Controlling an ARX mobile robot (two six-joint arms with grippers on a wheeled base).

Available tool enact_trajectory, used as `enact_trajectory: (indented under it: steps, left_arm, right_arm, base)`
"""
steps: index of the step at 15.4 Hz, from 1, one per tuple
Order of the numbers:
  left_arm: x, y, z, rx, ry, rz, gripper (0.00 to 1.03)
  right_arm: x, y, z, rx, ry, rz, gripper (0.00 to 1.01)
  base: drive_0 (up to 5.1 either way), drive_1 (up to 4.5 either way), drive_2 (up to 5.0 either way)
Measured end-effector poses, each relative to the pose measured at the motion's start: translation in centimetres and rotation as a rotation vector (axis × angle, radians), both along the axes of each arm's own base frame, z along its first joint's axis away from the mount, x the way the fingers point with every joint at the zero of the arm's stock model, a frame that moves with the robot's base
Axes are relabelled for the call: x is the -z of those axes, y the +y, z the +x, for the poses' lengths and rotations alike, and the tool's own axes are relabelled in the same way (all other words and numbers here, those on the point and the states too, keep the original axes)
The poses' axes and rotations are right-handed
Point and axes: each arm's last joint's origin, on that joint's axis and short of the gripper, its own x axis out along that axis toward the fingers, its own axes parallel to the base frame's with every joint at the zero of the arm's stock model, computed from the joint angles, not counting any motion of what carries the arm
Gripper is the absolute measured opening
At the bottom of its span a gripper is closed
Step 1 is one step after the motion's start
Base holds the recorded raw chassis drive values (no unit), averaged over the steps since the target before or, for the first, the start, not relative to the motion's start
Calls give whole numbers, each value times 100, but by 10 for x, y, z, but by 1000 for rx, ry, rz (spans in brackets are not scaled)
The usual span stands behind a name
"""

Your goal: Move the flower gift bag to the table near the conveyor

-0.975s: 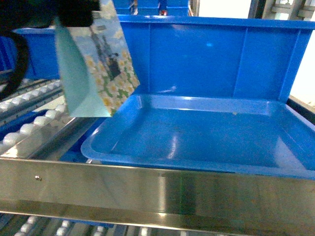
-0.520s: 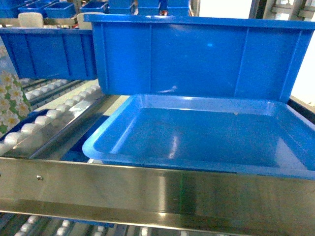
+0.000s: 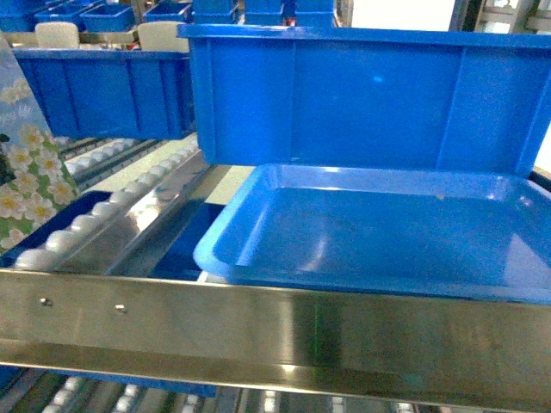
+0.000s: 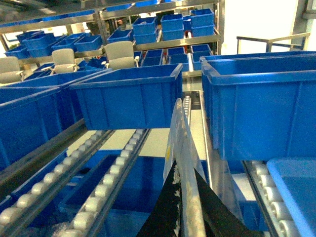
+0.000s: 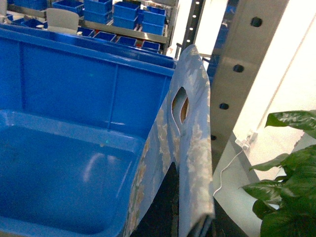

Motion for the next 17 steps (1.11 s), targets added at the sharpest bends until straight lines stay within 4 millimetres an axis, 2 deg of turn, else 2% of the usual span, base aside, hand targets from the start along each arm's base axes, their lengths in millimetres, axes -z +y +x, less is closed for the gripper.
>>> enact_trajectory:
  steps: [17]
  left_arm:
    - [-1,1,0,-6,-4,-1,2]
  right_arm:
    - [0,0,0,0,0,0,2]
  base:
    - [-485,116,352]
